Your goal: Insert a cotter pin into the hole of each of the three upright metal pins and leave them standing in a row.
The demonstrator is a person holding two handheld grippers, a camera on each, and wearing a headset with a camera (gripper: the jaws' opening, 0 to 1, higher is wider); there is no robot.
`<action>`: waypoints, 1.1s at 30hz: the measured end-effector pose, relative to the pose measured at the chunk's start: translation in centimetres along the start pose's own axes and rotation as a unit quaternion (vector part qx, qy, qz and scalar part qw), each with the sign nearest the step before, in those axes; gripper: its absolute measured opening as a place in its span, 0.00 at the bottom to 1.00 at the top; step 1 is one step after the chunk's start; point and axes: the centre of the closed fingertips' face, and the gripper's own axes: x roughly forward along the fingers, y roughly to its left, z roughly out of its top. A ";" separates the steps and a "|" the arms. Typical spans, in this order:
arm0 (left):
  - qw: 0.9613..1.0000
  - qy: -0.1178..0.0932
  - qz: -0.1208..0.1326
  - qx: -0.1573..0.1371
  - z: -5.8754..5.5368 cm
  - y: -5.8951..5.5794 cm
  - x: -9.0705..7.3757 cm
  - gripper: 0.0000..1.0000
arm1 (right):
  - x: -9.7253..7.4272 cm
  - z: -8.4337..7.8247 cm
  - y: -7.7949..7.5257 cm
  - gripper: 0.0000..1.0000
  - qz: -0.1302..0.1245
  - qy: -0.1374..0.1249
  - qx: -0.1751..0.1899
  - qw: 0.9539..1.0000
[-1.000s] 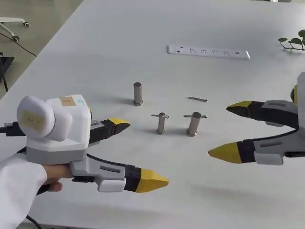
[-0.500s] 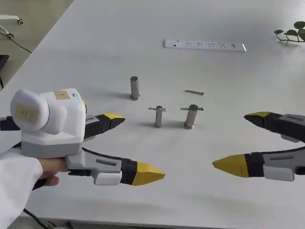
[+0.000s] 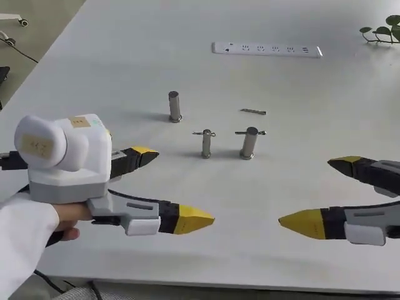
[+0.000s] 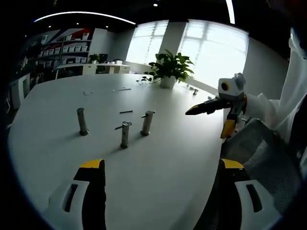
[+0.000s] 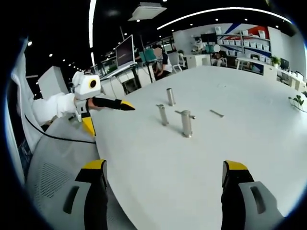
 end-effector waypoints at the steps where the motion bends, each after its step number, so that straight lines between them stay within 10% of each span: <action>1: 1.000 0.001 0.001 0.000 -0.1 0.0 0.0 0.98 | 0.1 0.0 0.0 0.98 0.001 0.000 0.001 1.000; 5: 1.000 0.005 0.011 0.008 -0.1 0.5 -0.1 0.98 | 0.2 -0.1 0.2 0.98 0.001 0.000 0.008 1.000; 15: 0.996 0.006 0.084 0.032 1.8 5.7 -1.5 0.87 | -0.4 0.3 0.5 0.95 -0.009 -0.021 0.020 1.000; 19: 0.987 -0.014 0.152 0.039 3.5 9.5 -2.1 0.71 | -0.8 0.2 0.5 0.95 -0.018 -0.024 0.025 0.999; 23: 0.985 -0.070 0.157 -0.030 5.5 11.5 -1.8 0.67 | -1.4 0.2 0.6 0.94 -0.025 -0.028 0.027 0.999; 28: 0.975 -0.121 0.182 -0.047 7.2 14.1 -1.1 0.55 | -1.7 0.9 0.5 0.94 -0.035 -0.043 0.035 0.998; 33: 0.976 -0.107 0.187 -0.016 7.4 15.3 0.7 0.47 | -1.7 1.2 0.6 0.94 -0.035 -0.046 0.039 0.998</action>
